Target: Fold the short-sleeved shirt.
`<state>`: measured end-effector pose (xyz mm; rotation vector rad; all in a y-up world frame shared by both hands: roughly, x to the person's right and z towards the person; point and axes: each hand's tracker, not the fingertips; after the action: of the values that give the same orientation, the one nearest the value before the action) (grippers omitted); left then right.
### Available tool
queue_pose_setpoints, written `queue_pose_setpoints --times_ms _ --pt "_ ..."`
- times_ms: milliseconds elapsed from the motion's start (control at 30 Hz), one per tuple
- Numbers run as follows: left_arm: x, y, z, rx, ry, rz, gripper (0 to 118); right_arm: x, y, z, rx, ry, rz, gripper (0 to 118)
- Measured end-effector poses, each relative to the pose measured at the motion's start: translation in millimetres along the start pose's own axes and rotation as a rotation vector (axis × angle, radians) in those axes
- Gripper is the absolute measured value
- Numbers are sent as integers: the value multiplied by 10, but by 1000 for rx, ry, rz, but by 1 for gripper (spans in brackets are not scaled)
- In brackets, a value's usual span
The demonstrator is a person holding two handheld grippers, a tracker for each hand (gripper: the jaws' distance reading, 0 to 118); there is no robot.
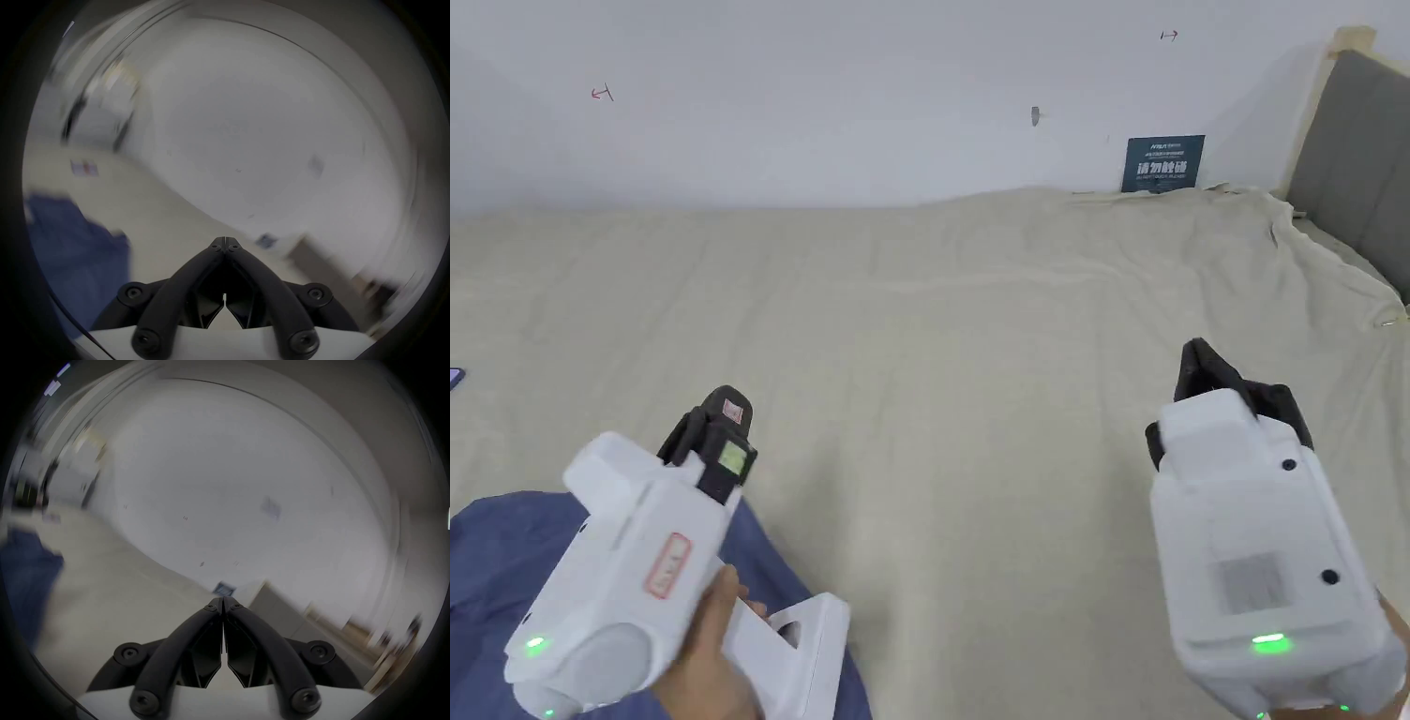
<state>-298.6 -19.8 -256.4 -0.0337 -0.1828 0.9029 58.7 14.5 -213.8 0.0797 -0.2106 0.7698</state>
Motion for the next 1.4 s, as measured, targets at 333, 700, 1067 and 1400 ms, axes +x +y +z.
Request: queue_pose_setpoints --times_ms 333,700,1067,1400 --pt "-41 103 75 39 -69 152 0 87 8 96 71 -45 21 0" --pt "558 -343 -1 72 229 -980 0 426 -185 -80 -135 209 -759 0" --pt "524 -385 16 61 199 -963 0 376 -149 -47 -138 195 -714 0" --pt "521 -384 18 55 196 -979 0 413 -198 -59 -147 191 -723 0"
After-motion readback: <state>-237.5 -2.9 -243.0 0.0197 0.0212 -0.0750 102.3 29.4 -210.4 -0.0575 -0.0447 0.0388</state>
